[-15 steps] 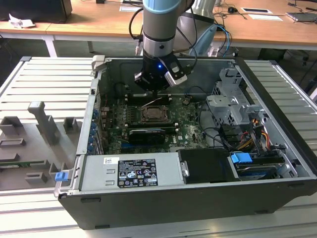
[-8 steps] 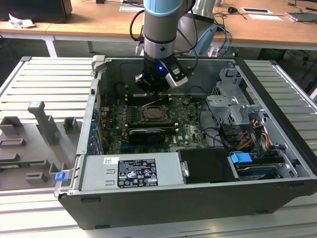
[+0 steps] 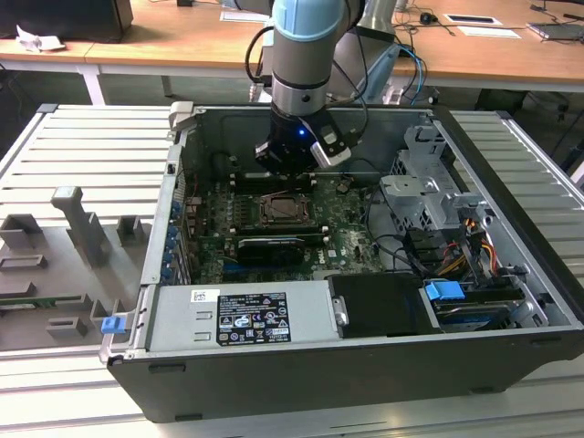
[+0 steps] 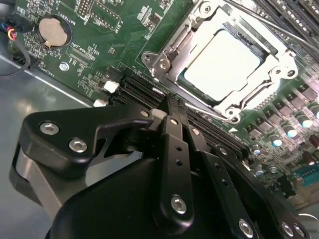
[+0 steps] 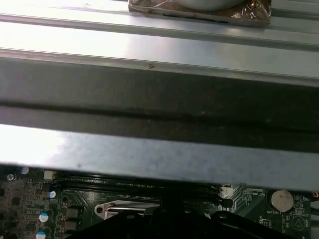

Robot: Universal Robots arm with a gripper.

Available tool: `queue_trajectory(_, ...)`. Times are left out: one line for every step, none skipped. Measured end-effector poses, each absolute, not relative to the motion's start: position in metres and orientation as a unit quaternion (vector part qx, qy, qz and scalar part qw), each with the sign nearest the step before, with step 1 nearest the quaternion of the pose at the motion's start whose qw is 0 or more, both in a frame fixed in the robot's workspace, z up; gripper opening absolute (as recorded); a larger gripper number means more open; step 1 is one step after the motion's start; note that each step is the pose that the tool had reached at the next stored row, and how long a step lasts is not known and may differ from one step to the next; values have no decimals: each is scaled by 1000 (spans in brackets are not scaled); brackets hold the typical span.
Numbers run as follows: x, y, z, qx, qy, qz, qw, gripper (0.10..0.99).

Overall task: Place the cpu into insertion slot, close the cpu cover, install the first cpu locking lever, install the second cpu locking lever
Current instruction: 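Install the first cpu locking lever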

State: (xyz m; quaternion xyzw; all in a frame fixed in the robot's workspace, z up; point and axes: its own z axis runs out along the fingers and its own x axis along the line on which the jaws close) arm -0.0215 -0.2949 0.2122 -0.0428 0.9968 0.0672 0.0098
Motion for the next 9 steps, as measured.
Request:
queue_trajectory(-21, -295, 211, -43, 997, 67, 10, 106)
queue_trajectory(-21, -295, 210, -43, 997, 67, 10, 106)
queue_trajectory(-20, -295, 209, -43, 997, 67, 10, 106)
queue_trajectory(-19, -295, 208, -43, 997, 67, 10, 106)
queue_trajectory(-19, -295, 207, -43, 997, 67, 10, 106)
queue_trajectory(-18, -295, 206, -43, 997, 67, 10, 106)
queue_trajectory(-18, -295, 205, -43, 997, 67, 10, 106)
queue_trajectory(-18, -295, 205, -43, 997, 67, 10, 106)
queue_trajectory(-18, -295, 205, -43, 997, 67, 10, 106)
